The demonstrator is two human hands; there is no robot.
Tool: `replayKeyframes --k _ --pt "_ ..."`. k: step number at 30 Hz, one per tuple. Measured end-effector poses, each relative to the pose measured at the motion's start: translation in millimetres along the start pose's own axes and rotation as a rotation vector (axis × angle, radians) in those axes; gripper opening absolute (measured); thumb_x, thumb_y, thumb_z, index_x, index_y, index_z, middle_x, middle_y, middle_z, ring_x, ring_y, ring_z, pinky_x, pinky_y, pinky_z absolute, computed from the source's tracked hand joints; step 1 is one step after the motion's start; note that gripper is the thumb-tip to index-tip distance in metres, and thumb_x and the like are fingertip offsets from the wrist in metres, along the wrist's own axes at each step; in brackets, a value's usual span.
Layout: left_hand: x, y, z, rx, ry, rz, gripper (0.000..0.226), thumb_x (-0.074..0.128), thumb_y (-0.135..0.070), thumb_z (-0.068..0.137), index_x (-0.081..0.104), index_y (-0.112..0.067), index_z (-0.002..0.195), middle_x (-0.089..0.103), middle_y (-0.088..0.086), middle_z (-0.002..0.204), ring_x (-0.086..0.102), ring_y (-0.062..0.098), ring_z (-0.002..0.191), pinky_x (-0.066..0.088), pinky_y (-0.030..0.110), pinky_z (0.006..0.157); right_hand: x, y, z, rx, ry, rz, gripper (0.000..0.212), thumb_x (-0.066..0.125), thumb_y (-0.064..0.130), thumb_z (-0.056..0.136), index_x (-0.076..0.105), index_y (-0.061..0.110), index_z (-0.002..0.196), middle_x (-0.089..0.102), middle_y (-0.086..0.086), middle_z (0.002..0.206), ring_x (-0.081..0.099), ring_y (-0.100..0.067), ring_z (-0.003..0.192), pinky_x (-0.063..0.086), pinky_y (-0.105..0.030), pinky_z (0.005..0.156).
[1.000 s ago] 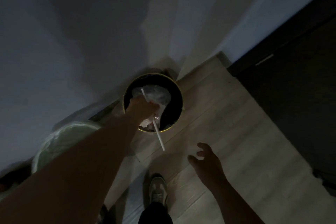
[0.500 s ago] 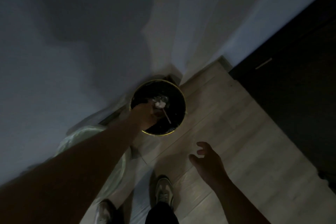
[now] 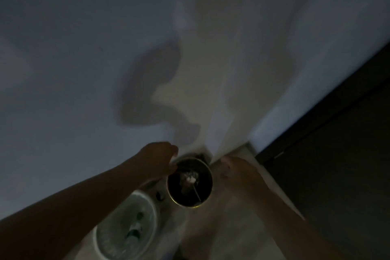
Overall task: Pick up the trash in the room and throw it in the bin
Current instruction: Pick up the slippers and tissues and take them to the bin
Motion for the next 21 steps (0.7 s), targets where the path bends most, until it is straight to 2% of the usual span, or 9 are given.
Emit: replayKeyframes --k 2,6,11,16,21 --pt "-57 3 -31 -0.018 -0.114 0.012 0.045 0.054 -0.043 0.091 0.049 -0.021 0.13 0.055 0.0 0.127 0.053 0.016 0.115 0.041 0.026 0.097 -52 36 -10 -0.1 -0.047 -0.022 0.044 0.057 0.034 0.09 0.047 0.018 0.13 0.057 -0.004 0.122 0.054 -0.021 0.113 0.044 -0.029 0.091" --pt "-149 10 -115 -0.085 -0.278 0.003 0.043 0.058 -0.043 0.089 0.052 -0.022 0.126 0.058 -0.003 0.123 0.056 0.014 0.109 0.044 0.027 0.097 -139 123 -44 -0.339 -0.13 -0.095 0.048 0.056 0.037 0.092 0.043 0.024 0.137 0.053 0.002 0.127 0.053 -0.014 0.111 0.034 -0.017 0.081" --pt "-227 29 -254 -0.196 -0.482 0.048 0.04 0.059 -0.042 0.088 0.054 -0.027 0.125 0.059 -0.009 0.121 0.057 0.009 0.106 0.04 0.018 0.091 -206 253 -109 -0.627 -0.301 -0.189 0.045 0.059 0.036 0.089 0.05 0.025 0.131 0.058 0.003 0.123 0.055 -0.015 0.111 0.042 -0.024 0.091" --pt "-242 70 -434 -0.462 -0.688 0.045 0.039 0.057 -0.045 0.089 0.054 -0.029 0.125 0.059 -0.013 0.118 0.058 0.004 0.103 0.04 0.013 0.083 -198 401 -196 -0.923 -0.353 -0.233 0.046 0.059 0.038 0.089 0.049 0.028 0.132 0.056 0.007 0.126 0.054 -0.014 0.114 0.041 -0.025 0.092" --pt "-165 105 -647 -0.798 -0.766 0.027 0.04 0.058 -0.047 0.087 0.055 -0.031 0.123 0.059 -0.014 0.117 0.058 0.004 0.102 0.039 0.013 0.081 -113 544 -323 -1.236 -0.256 -0.228 0.04 0.058 0.039 0.088 0.051 0.029 0.127 0.057 0.01 0.119 0.055 -0.009 0.106 0.044 -0.026 0.089"
Point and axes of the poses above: each hand's wrist, its own z-axis towards the middle knuckle, its own x-axis out of the palm, y = z × x, the point moved 7 cm from there along z, towards the middle knuckle
